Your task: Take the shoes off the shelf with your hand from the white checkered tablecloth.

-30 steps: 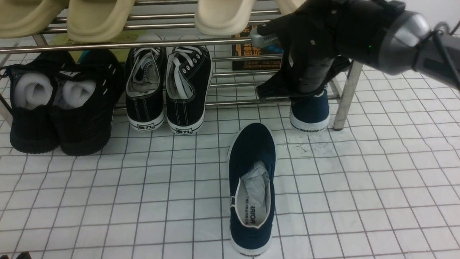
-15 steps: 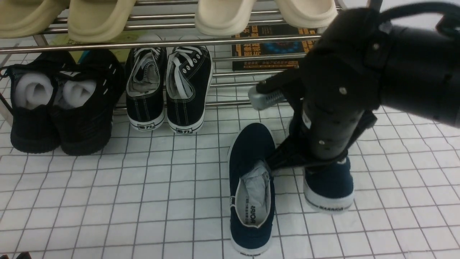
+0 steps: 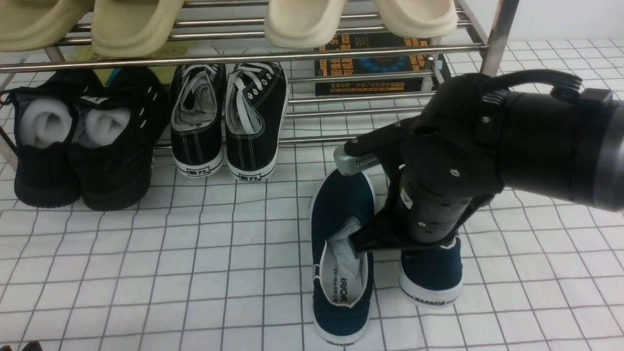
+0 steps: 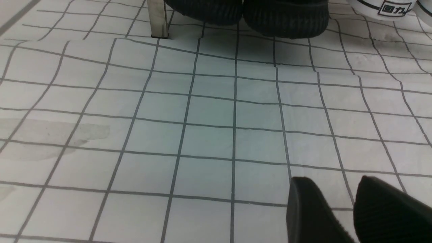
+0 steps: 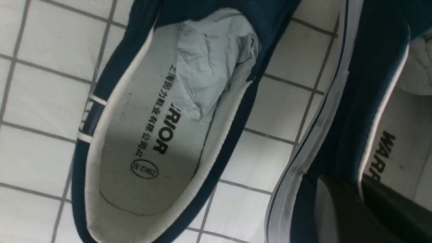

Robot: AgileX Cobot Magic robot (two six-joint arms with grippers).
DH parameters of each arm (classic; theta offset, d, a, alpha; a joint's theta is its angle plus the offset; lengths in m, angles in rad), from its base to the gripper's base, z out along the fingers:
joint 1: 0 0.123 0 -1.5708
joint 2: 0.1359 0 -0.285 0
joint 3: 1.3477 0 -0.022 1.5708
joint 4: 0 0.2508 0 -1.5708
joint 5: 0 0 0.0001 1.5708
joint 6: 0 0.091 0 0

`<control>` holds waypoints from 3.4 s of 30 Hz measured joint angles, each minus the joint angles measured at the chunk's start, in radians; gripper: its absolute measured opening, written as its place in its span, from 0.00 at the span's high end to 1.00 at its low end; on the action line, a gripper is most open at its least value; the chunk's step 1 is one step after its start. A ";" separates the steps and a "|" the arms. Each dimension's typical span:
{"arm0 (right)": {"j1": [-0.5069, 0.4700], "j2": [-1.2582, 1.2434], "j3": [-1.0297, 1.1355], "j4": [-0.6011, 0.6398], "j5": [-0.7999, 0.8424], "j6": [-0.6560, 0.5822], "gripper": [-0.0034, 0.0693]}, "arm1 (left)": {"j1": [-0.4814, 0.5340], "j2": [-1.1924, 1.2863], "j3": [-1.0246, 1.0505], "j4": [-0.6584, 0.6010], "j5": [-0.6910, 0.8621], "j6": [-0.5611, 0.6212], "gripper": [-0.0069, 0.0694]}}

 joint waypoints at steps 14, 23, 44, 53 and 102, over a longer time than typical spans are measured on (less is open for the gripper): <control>0.000 -0.076 -0.099 0.066 0.143 -0.128 0.59 | 0.000 0.000 0.000 0.000 0.000 0.000 0.60; 0.000 -0.517 -0.042 -0.065 0.214 -0.158 0.97 | 0.000 0.000 0.000 0.000 0.000 0.000 0.60; 0.000 -1.218 0.707 -0.153 -0.697 -0.140 0.96 | 0.000 0.000 0.000 0.000 0.000 0.000 0.60; 0.000 -1.218 0.715 -0.196 -0.697 -0.140 0.95 | 0.000 0.000 0.000 0.000 0.000 0.000 0.60; -0.663 -1.745 1.364 0.202 -0.680 -0.570 0.90 | 0.000 0.000 0.000 0.000 0.000 0.000 0.59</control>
